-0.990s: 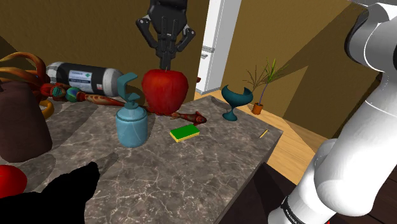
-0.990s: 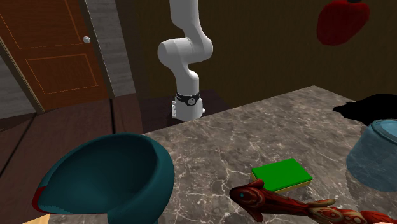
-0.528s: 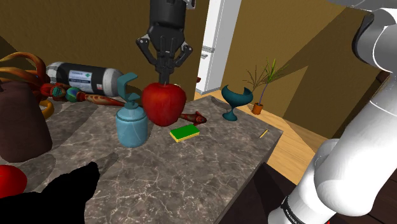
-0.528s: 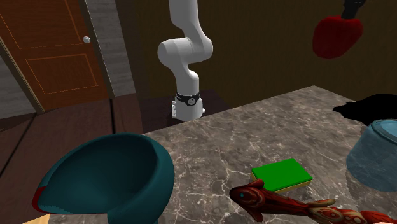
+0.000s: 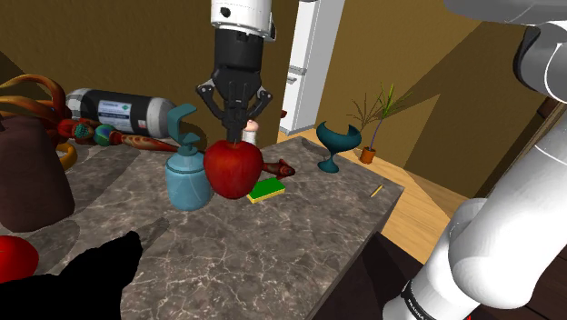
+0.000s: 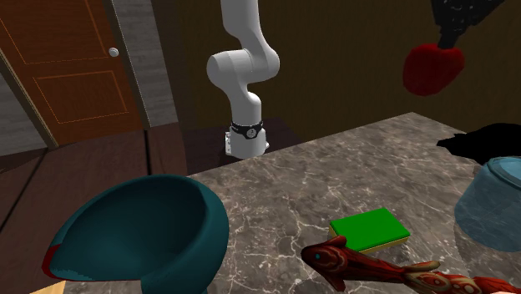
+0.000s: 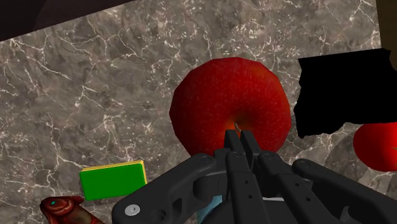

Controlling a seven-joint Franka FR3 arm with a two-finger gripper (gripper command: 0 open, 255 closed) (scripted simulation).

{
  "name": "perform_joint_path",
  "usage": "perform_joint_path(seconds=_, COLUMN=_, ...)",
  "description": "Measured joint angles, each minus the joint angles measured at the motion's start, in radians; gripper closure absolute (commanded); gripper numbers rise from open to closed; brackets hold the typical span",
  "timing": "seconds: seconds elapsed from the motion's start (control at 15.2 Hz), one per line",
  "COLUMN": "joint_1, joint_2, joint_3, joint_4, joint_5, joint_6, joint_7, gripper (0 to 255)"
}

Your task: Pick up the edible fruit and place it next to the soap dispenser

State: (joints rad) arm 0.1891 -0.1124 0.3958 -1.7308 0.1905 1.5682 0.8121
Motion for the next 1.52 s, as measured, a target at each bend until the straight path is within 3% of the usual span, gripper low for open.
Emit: perform_joint_path(seconds=1.52, joint_1=0.008, joint_2=0.007, joint_3=0.013, joint_4=-0.300, joint_5=0.009, joint_6=0.304, joint_7=-0.039, gripper=255)
